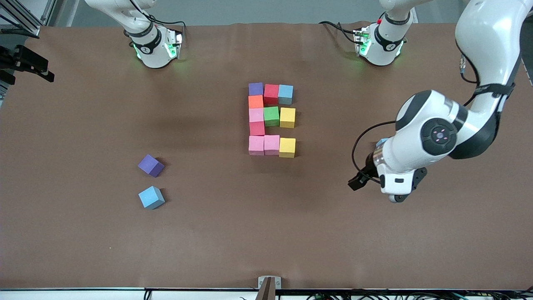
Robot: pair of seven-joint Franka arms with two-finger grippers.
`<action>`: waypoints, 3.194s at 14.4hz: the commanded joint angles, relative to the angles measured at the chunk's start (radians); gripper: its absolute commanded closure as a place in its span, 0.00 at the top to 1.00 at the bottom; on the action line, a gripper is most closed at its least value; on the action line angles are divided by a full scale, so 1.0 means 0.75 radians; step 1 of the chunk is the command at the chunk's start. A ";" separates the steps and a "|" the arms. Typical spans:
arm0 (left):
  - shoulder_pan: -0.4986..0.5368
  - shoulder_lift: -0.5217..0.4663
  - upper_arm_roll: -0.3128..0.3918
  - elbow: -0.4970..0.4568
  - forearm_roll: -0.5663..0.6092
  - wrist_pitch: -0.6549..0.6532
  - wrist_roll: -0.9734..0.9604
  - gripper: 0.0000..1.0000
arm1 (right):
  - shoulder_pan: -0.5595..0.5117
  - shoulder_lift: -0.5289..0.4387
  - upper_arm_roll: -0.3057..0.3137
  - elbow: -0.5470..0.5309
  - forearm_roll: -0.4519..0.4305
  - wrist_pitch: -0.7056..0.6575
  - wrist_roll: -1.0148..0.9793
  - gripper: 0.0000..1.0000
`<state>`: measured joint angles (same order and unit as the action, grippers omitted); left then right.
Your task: Arrange 11 blocks into digit 3
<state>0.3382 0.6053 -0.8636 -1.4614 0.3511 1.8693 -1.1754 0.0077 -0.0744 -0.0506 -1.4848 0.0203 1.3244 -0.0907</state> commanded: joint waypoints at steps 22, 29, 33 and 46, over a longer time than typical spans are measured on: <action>0.486 -0.838 0.376 -0.154 -0.517 -0.467 1.843 1.00 | 0.037 -0.028 -0.008 -0.015 0.006 -0.003 -0.002 1.00; -0.244 -0.872 1.104 -0.162 -0.517 -0.474 1.839 1.00 | 0.037 -0.028 -0.008 -0.015 0.006 0.005 -0.004 1.00; -0.377 -0.877 1.202 -0.154 -0.503 -0.482 1.831 1.00 | 0.039 -0.026 -0.008 -0.015 0.006 0.005 -0.004 1.00; -0.545 -0.879 1.315 -0.150 -0.446 -0.478 1.719 1.00 | 0.037 -0.026 -0.008 -0.012 -0.001 0.009 -0.004 1.00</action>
<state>-0.0631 -0.0275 0.1057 -1.5610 -0.0030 1.5139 0.1171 0.0289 -0.0746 -0.0579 -1.4821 0.0203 1.3266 -0.0909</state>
